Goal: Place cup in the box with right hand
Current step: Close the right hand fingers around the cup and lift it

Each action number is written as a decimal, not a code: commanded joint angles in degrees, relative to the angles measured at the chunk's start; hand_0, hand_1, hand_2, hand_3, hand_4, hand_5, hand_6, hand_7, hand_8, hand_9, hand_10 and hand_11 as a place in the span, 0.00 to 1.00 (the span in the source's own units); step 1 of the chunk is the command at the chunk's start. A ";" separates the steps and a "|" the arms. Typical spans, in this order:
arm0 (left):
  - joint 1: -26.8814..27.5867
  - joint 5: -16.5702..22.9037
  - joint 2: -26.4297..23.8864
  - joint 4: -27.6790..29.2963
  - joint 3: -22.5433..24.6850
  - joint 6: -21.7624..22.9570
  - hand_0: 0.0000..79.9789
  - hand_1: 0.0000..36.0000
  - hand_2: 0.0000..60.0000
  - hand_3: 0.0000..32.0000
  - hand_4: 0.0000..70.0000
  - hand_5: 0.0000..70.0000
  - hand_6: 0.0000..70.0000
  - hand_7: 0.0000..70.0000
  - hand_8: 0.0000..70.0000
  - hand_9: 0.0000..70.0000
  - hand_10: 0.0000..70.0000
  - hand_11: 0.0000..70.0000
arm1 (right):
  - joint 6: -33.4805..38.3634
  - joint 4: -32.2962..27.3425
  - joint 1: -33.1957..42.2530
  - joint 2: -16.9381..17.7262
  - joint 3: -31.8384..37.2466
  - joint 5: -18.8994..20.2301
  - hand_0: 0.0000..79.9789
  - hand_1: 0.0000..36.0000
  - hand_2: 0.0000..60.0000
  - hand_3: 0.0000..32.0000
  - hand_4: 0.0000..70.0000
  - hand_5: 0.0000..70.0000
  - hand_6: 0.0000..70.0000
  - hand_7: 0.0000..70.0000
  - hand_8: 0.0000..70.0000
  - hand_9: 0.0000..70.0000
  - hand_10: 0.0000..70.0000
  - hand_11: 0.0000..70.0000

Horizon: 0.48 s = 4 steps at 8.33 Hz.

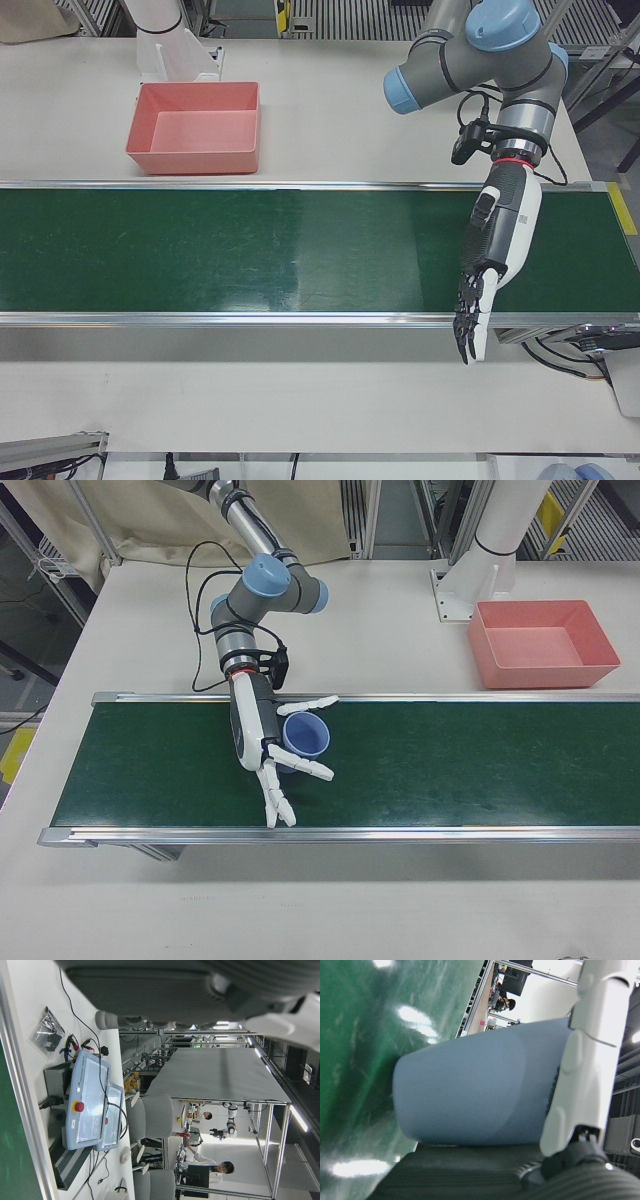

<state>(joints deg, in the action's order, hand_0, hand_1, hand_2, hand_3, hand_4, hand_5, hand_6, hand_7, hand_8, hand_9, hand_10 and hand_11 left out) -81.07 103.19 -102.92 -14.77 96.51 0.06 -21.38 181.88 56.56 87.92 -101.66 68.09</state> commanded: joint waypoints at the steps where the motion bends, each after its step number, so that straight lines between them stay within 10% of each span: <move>1: -0.05 -0.01 0.00 0.00 0.00 0.03 0.00 0.00 0.00 0.00 0.00 0.00 0.00 0.00 0.00 0.00 0.00 0.00 | -0.07 0.23 -0.22 -0.03 0.41 -1.11 0.73 0.54 0.10 0.00 0.41 0.10 0.10 0.28 0.04 0.10 0.11 0.19; 2: -0.05 -0.01 0.00 0.00 0.00 0.03 0.00 0.00 0.00 0.00 0.00 0.00 0.00 0.00 0.00 0.00 0.00 0.00 | 0.19 1.01 -0.22 0.05 0.32 -1.81 0.70 0.56 0.33 0.00 0.44 0.14 0.23 0.80 0.33 0.57 0.25 0.39; 3: -0.05 -0.01 0.00 0.00 0.00 0.03 0.00 0.00 0.00 0.00 0.00 0.00 0.00 0.00 0.00 0.00 0.00 0.00 | 0.54 1.89 -0.31 -0.12 -0.11 -1.99 0.64 0.51 0.65 0.00 0.51 0.21 0.46 1.00 0.83 1.00 0.59 0.84; 4: -0.05 -0.01 0.00 0.00 0.00 -0.06 0.00 0.00 0.00 0.00 0.00 0.00 0.00 0.00 0.00 0.00 0.00 0.00 | 0.64 1.90 -0.31 -0.29 -0.55 -2.08 0.58 0.32 0.86 0.00 0.46 0.29 0.66 1.00 1.00 1.00 0.82 1.00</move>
<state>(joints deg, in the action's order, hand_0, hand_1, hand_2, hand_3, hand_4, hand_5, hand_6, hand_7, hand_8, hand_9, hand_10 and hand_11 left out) -81.12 103.18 -102.92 -14.77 96.50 0.09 -21.16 182.89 56.30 87.90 -101.45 66.59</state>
